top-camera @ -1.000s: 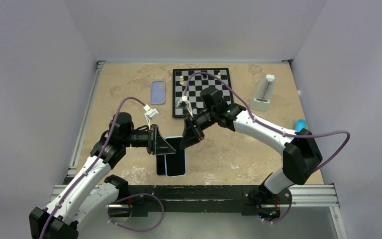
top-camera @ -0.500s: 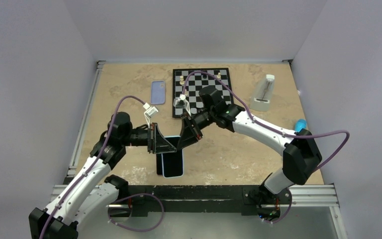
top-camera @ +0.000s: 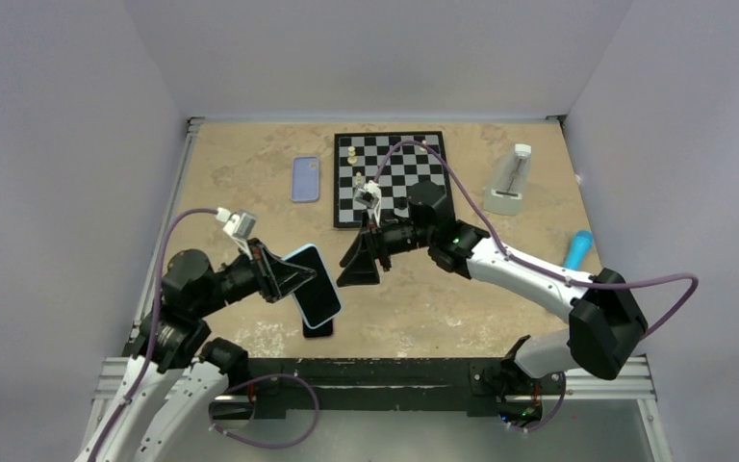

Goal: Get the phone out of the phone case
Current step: Pick up the phone at the center of the board, then move the phone case to the phone.

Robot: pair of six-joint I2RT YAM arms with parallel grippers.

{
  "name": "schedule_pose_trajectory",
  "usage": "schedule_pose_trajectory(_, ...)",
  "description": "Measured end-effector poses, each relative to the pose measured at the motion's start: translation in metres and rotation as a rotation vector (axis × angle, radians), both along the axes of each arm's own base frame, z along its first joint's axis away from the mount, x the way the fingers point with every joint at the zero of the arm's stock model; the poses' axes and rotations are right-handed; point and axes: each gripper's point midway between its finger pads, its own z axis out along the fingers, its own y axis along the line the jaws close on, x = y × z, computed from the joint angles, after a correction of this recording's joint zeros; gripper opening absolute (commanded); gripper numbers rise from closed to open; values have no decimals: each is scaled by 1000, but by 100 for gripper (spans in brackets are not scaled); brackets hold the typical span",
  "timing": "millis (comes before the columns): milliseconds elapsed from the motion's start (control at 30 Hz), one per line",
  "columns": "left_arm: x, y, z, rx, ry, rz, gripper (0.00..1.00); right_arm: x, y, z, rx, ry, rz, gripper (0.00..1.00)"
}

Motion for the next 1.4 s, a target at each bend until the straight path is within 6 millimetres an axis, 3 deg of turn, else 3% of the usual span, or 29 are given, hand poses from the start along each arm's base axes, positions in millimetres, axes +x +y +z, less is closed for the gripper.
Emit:
schedule_pose_trajectory(267,9,14,16,-17,-24,121,0,-37,2,-16,95,94,70,72)
schedule_pose_trajectory(367,12,12,17,-25,-5,120,0,-41,4,-5,138,78,93,69)
schedule_pose_trajectory(600,7,4,32,-109,15,81,0,-48,1,14,215,24,140,50)
schedule_pose_trajectory(733,4,1,40,-145,11,59,0,-55,-2,20,246,-3,191,32)
schedule_pose_trajectory(800,1,-2,43,-164,26,39,0,-60,-5,24,270,-26,222,16)
schedule_pose_trajectory(933,-7,-10,52,-199,28,-28,0,-68,-10,28,296,-28,265,1)
schedule_pose_trajectory(1400,-17,-31,74,-407,195,-186,0,-95,-31,63,410,-159,381,0)
